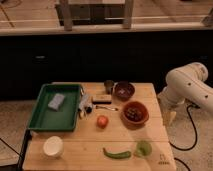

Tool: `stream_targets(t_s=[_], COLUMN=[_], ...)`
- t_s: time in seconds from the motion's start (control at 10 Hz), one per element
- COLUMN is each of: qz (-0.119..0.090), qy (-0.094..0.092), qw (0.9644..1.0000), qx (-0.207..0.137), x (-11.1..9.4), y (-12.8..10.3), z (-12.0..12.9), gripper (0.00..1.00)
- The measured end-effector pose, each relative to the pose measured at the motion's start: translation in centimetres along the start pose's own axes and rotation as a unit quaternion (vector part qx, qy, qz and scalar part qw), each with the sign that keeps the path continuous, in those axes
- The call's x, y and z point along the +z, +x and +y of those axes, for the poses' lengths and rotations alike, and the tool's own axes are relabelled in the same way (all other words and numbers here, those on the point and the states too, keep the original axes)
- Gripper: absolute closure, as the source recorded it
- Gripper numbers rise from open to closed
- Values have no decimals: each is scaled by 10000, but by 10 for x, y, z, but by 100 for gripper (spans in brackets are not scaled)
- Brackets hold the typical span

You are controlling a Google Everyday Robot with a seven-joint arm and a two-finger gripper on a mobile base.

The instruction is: Place apple in paper cup

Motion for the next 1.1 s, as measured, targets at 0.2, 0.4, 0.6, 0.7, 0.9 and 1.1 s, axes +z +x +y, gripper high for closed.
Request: stream_targets(t_s=[0.2, 0.4, 0.6, 0.7, 0.9, 1.1], qz=[0, 0, 5, 32, 93, 128], qy=[0, 0, -3, 3, 18, 28], qw=[10000, 10000, 10000, 10000, 9997, 9994], qx=[0, 0, -6, -39, -238, -328], x=[0, 0, 0, 2, 8, 11], y=[0, 0, 0, -4, -34, -45], z=[0, 0, 1, 3, 10, 13], gripper=[20, 20, 20, 20, 20, 20])
